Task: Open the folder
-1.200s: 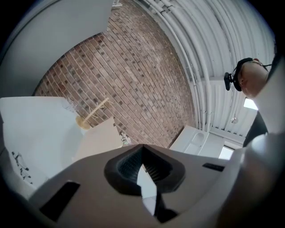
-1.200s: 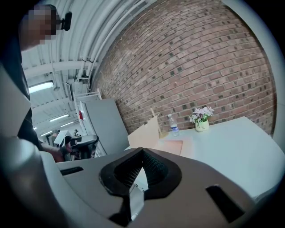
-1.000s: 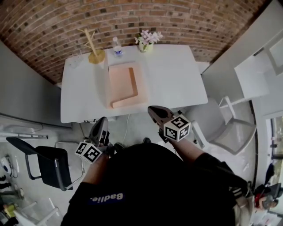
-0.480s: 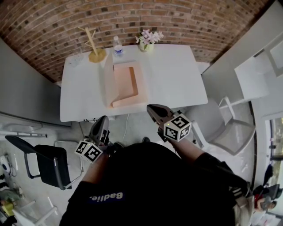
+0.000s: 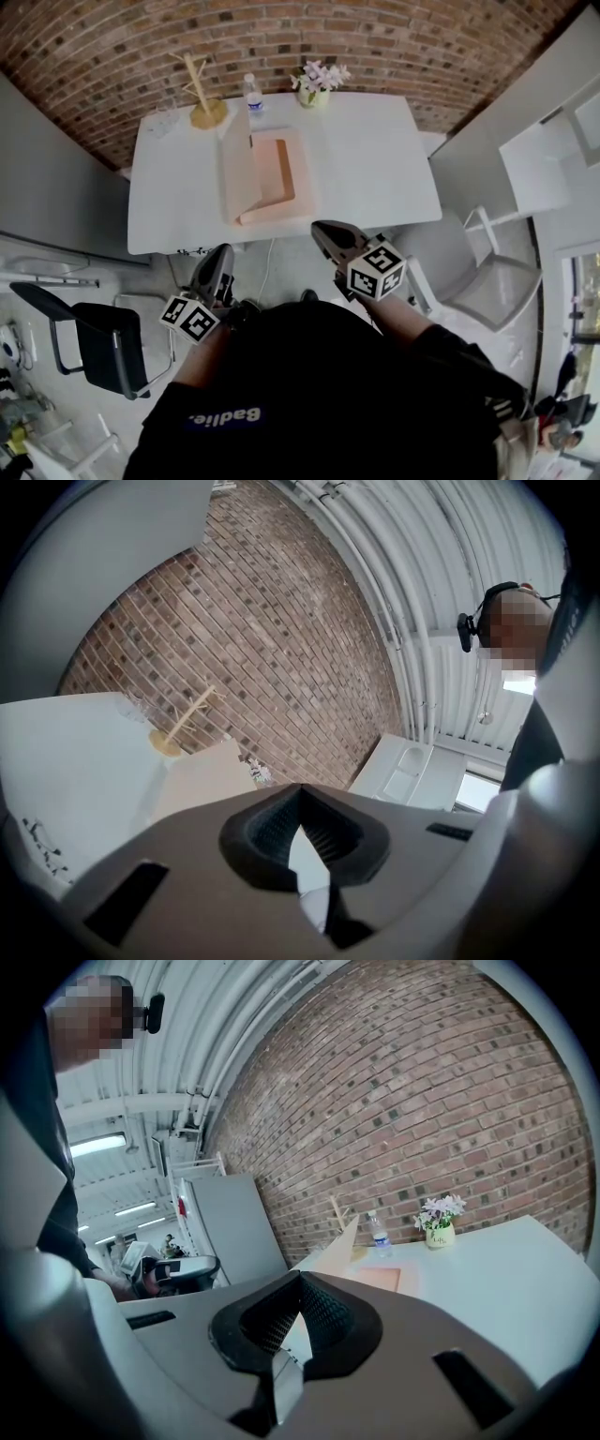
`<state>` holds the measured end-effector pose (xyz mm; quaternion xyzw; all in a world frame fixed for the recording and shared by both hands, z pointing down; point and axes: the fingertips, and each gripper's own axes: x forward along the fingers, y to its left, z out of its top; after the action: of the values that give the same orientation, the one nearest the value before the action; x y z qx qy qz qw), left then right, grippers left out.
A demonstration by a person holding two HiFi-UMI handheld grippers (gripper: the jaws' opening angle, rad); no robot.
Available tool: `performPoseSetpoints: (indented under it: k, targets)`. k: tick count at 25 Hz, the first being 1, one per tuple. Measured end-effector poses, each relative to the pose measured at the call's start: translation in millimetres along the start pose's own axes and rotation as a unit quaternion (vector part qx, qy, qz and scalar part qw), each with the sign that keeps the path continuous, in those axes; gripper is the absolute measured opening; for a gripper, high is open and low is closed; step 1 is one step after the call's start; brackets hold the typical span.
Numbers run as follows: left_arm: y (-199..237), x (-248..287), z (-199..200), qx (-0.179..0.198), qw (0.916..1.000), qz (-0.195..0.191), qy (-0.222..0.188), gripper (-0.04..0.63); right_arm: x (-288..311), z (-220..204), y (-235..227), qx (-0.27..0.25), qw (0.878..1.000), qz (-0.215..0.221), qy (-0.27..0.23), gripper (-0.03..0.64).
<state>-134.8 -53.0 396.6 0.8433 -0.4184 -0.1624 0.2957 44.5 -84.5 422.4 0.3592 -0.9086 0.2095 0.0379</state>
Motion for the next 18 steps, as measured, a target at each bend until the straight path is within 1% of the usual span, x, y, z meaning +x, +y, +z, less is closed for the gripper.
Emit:
performPoseSetpoints:
  k: [18]
  targets:
    - [-3.4, -4.1, -8.7, 0.004, 0.9999, -0.001, 0.01, 0.002, 0.5, -9.3, 3.1, -0.002, 1.0, 0.007, 0.013, 0.028]
